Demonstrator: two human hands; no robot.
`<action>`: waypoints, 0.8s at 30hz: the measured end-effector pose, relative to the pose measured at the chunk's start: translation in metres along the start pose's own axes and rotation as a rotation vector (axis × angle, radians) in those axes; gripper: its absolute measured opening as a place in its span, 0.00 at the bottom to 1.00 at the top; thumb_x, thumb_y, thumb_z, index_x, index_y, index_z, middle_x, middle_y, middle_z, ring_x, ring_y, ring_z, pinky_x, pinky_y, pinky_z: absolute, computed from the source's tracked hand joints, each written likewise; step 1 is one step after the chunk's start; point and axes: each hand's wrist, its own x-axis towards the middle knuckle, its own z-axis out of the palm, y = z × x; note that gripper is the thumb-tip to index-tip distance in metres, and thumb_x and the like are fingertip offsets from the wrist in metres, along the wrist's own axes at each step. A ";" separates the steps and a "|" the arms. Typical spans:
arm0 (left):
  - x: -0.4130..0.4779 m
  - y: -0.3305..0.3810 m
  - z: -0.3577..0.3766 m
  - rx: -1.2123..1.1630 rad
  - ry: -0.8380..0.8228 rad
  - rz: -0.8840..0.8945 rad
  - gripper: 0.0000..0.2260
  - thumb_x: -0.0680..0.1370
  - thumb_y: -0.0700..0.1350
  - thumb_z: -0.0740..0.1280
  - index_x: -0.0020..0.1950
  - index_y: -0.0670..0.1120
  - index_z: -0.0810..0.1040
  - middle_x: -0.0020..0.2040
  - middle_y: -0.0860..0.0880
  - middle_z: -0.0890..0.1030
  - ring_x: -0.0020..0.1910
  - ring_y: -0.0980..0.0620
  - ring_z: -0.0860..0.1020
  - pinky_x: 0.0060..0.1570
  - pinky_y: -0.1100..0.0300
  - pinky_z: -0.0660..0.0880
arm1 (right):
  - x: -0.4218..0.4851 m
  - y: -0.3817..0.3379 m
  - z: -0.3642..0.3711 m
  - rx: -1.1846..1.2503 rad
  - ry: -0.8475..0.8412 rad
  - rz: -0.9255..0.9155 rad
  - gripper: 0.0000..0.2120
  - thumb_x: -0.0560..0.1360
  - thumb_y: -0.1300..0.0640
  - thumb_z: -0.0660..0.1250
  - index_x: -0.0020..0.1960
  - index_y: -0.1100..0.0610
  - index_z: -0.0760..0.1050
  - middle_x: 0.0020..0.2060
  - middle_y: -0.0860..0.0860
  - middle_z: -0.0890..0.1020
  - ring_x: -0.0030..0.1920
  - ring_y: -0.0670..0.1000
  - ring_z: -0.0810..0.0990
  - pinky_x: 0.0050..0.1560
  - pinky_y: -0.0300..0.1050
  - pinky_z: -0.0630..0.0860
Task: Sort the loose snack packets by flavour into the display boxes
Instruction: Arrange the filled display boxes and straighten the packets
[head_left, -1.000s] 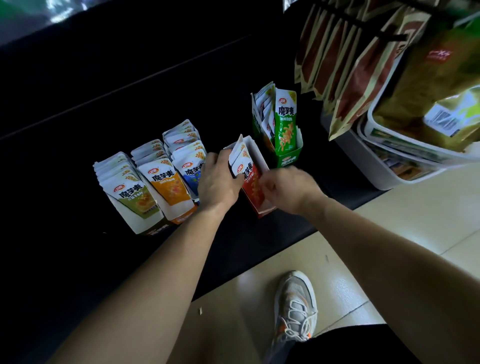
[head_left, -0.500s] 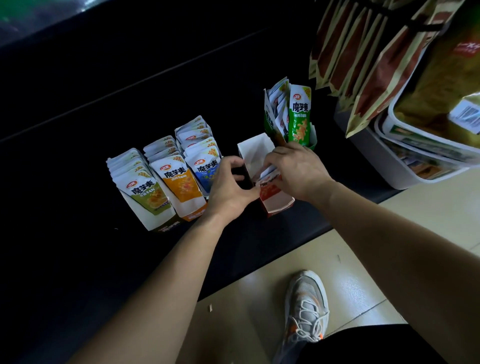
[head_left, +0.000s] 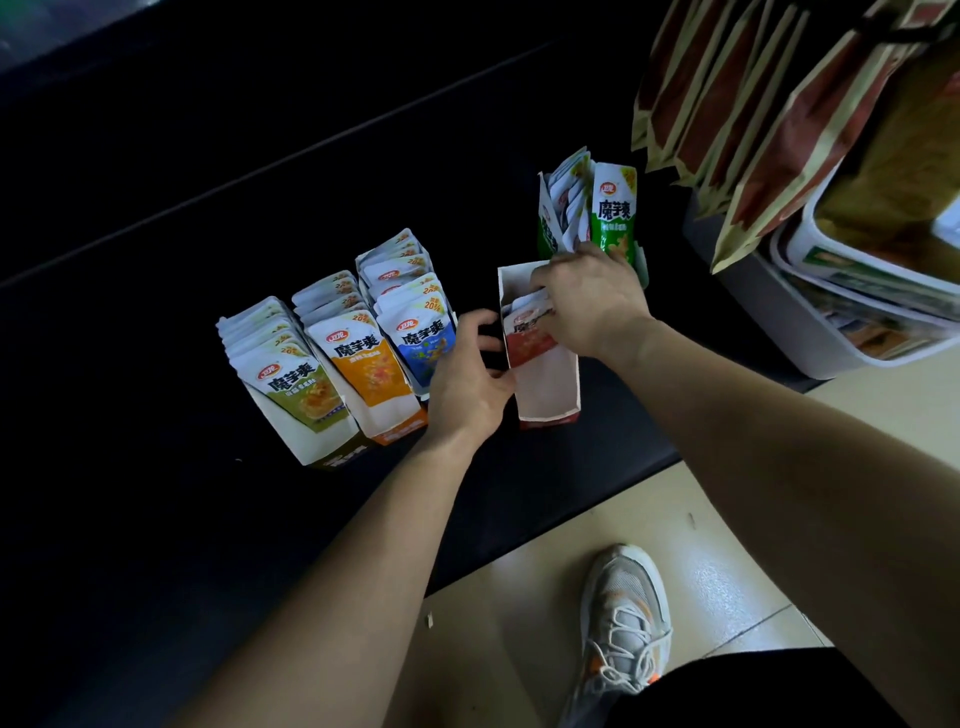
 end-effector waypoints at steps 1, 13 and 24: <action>0.001 0.000 0.001 0.002 0.007 -0.011 0.26 0.75 0.44 0.75 0.69 0.52 0.68 0.54 0.54 0.80 0.42 0.56 0.81 0.49 0.51 0.81 | 0.002 0.000 0.000 -0.005 -0.005 0.027 0.16 0.75 0.56 0.69 0.62 0.48 0.78 0.54 0.52 0.80 0.63 0.58 0.73 0.60 0.54 0.71; 0.006 -0.003 0.005 0.059 -0.028 -0.018 0.23 0.74 0.41 0.74 0.65 0.50 0.70 0.49 0.54 0.78 0.45 0.51 0.81 0.49 0.49 0.81 | 0.003 0.003 0.012 -0.002 0.141 -0.062 0.22 0.74 0.49 0.70 0.67 0.51 0.75 0.61 0.52 0.76 0.65 0.60 0.70 0.63 0.57 0.65; 0.006 -0.002 0.006 0.075 -0.066 -0.029 0.21 0.75 0.43 0.73 0.65 0.51 0.70 0.51 0.55 0.77 0.47 0.53 0.79 0.47 0.53 0.80 | 0.008 0.000 0.019 -0.020 0.043 0.041 0.31 0.70 0.59 0.74 0.69 0.51 0.64 0.62 0.57 0.71 0.63 0.61 0.72 0.52 0.60 0.75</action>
